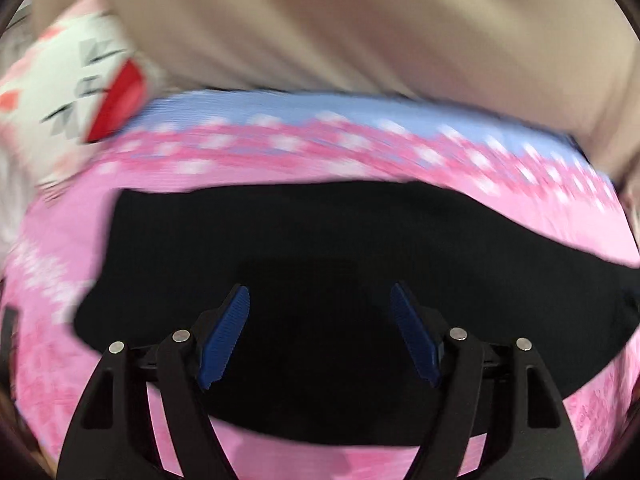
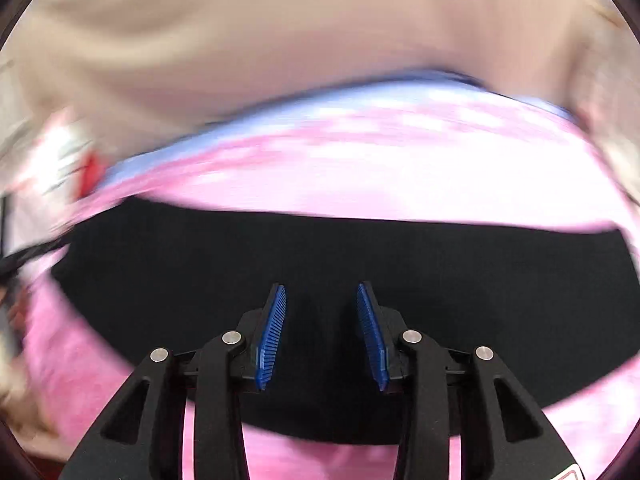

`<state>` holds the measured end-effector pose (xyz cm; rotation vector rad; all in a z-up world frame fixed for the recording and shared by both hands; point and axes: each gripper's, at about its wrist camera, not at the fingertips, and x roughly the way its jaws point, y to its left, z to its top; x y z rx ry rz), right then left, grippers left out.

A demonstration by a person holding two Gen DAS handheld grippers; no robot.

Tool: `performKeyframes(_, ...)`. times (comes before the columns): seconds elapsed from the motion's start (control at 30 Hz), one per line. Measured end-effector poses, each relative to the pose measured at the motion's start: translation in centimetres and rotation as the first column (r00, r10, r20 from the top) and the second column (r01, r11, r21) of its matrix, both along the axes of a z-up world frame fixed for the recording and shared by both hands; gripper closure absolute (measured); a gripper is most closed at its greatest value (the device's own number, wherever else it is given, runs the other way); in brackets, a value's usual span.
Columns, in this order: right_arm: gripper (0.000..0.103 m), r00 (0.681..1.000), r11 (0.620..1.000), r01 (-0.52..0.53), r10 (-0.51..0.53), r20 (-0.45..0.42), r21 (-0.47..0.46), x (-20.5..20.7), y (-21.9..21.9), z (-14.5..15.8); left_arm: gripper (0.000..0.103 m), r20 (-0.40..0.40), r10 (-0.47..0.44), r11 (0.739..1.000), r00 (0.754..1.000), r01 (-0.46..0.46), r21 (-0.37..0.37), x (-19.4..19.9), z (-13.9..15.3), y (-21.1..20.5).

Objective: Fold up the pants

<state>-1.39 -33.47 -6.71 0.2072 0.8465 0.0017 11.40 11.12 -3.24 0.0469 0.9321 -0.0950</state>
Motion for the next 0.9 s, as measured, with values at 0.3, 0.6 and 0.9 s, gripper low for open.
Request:
performKeyframes(0.3,0.084,0.940,0.939,0.334,-0.338,0.041,0.084,-3.9,-16.4,-0.1,0.008,-0.022,0.023,0.978,0.999,-0.018,0.209,0.2,-4.9,-6.3)
performKeyframes(0.6,0.038,0.878,0.880,0.474,-0.475,0.055,0.038,-7.4,-19.0,0.9,0.007,0.031,0.025,0.969,0.999,-0.032,0.245,-0.7,-1.7,-6.8)
performKeyframes(0.9,0.038,0.902,0.897,0.432,-0.431,-0.026,0.095,-8.9,-19.3,-1.5,0.005,0.072,-0.073,0.970,0.995,0.054,0.239,-2.4,-0.5,-11.5)
